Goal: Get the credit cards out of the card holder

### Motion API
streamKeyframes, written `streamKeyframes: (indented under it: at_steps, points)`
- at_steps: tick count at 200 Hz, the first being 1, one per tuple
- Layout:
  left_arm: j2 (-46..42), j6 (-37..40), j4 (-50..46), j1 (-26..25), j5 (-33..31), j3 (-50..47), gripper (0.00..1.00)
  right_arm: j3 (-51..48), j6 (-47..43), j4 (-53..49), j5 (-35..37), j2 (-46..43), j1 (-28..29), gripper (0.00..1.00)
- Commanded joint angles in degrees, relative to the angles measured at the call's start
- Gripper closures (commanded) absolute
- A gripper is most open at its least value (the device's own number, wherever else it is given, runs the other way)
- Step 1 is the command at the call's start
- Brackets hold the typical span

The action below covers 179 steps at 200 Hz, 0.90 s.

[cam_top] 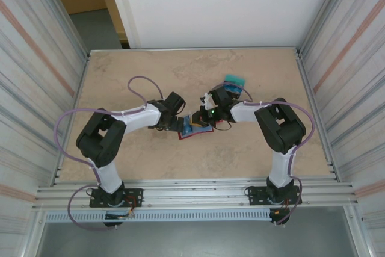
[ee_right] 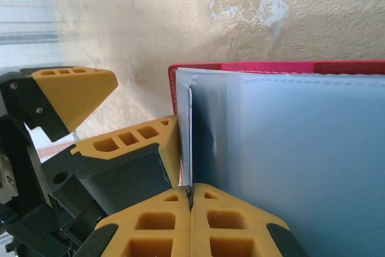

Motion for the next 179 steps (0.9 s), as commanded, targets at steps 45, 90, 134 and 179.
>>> streamKeyframes:
  at_steps: [45, 90, 134, 179]
  points:
    - [2.7, -0.8, -2.5, -0.4, -0.3, 0.0, 0.01, -0.7, -1.1, -2.9, 1.2, -5.0, -1.3, 0.97]
    - [2.3, -1.2, -2.5, -0.4, -0.3, -0.3, 0.01, 1.2, -4.9, -10.8, 5.7, -6.7, -1.3, 0.98]
    - [0.7, -0.3, -3.1, -0.4, 0.3, 1.0, 0.01, 2.2, -5.5, -13.2, 6.8, -6.5, -1.2, 0.99]
    - [-3.8, -0.1, -3.6, -1.1, 1.5, 3.6, 0.02, 3.2, -5.2, -13.2, 6.9, -5.6, -0.4, 0.99]
